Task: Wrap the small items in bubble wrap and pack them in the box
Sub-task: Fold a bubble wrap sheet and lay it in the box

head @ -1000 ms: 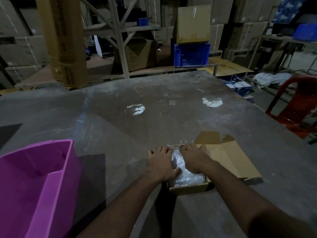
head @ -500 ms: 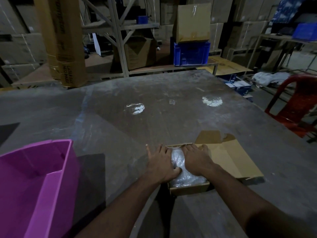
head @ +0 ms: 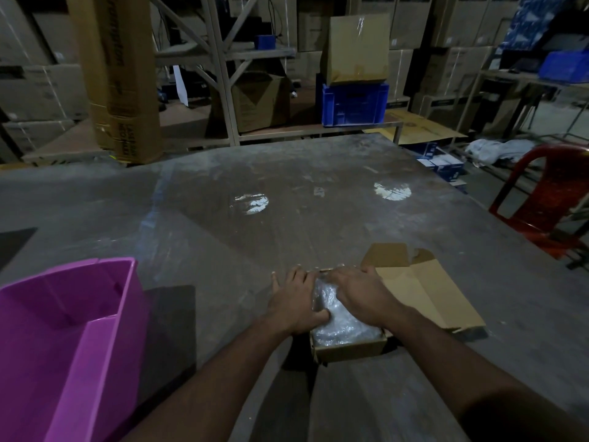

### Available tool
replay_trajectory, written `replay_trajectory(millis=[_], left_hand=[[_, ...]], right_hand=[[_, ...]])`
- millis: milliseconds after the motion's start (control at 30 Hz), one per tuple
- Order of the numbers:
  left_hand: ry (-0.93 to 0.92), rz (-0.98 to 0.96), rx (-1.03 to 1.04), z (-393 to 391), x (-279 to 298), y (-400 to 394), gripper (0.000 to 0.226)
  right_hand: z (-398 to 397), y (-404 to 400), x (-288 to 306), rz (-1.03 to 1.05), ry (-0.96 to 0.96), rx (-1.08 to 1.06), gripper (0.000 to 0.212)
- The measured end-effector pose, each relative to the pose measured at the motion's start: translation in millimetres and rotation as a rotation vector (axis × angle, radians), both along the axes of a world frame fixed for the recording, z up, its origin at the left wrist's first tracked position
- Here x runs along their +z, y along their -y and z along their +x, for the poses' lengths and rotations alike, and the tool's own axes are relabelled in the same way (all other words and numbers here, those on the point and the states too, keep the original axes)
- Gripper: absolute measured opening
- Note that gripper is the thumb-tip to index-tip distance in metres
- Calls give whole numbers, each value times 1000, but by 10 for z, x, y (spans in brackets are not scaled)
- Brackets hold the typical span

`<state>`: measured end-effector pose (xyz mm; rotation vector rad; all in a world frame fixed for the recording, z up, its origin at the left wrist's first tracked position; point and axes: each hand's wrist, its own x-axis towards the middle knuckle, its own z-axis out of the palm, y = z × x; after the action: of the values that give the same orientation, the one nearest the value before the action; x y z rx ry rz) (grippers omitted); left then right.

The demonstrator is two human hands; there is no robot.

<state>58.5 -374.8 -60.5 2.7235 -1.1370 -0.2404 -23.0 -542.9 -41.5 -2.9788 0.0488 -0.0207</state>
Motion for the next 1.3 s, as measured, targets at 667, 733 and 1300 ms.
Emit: replay_trajectory(millis=[667, 733, 1300], left_hand=[[-133, 109, -143, 123, 171, -140, 129], [-126, 142, -114, 125, 181, -116, 135], [-28, 294, -71, 37, 236, 21, 139]], right_hand=[[-244, 330, 198, 43, -427, 83, 110], [-217, 303, 243, 12, -454, 94, 109], [-127, 157, 325, -274, -452, 73, 125]])
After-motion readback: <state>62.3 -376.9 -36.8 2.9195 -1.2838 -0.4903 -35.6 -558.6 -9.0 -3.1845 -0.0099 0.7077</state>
